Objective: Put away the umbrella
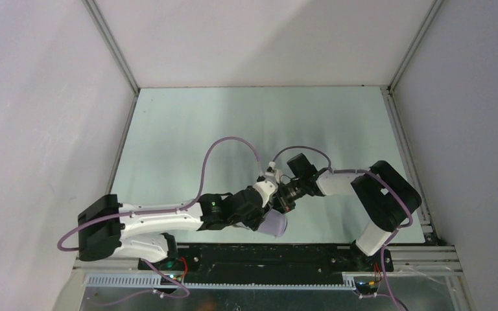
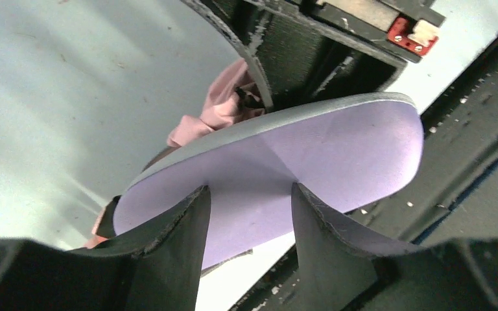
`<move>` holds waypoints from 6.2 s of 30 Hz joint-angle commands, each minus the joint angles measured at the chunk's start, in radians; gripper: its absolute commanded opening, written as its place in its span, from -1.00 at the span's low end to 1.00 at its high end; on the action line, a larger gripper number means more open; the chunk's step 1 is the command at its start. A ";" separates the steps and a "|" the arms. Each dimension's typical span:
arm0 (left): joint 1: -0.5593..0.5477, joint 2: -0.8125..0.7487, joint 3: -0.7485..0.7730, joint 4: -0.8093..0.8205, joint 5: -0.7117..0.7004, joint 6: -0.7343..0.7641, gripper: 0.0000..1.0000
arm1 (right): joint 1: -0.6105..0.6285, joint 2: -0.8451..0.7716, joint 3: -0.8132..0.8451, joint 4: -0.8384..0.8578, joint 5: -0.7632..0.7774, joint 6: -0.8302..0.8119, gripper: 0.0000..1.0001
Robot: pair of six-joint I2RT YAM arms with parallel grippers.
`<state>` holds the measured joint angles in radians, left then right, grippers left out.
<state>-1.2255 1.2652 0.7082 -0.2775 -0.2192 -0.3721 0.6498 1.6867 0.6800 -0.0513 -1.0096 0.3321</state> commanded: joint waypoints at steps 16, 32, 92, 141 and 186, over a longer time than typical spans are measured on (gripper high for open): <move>0.066 0.261 0.057 0.043 -0.095 0.145 0.08 | -0.157 -0.173 -0.086 -0.066 0.103 0.061 -0.16; 0.028 0.133 -0.026 -0.004 -0.026 0.074 0.07 | -0.260 -0.370 -0.248 0.095 0.127 0.290 0.99; -0.090 0.078 -0.043 -0.044 -0.071 -0.258 0.62 | 0.155 -0.140 -0.254 0.223 0.371 0.497 0.30; 0.012 -0.180 0.202 -0.401 -0.321 0.181 0.86 | 0.190 -0.176 -0.020 -0.148 0.782 -0.011 -0.98; 0.022 -0.208 -0.179 0.069 0.147 1.105 0.99 | 0.147 -0.151 0.048 -0.110 0.530 -0.113 -1.00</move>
<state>-1.2003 0.9955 0.5365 -0.3511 -0.0971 0.7109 0.7650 1.5078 0.7136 -0.1295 -0.4679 0.2493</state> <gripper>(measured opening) 0.996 0.377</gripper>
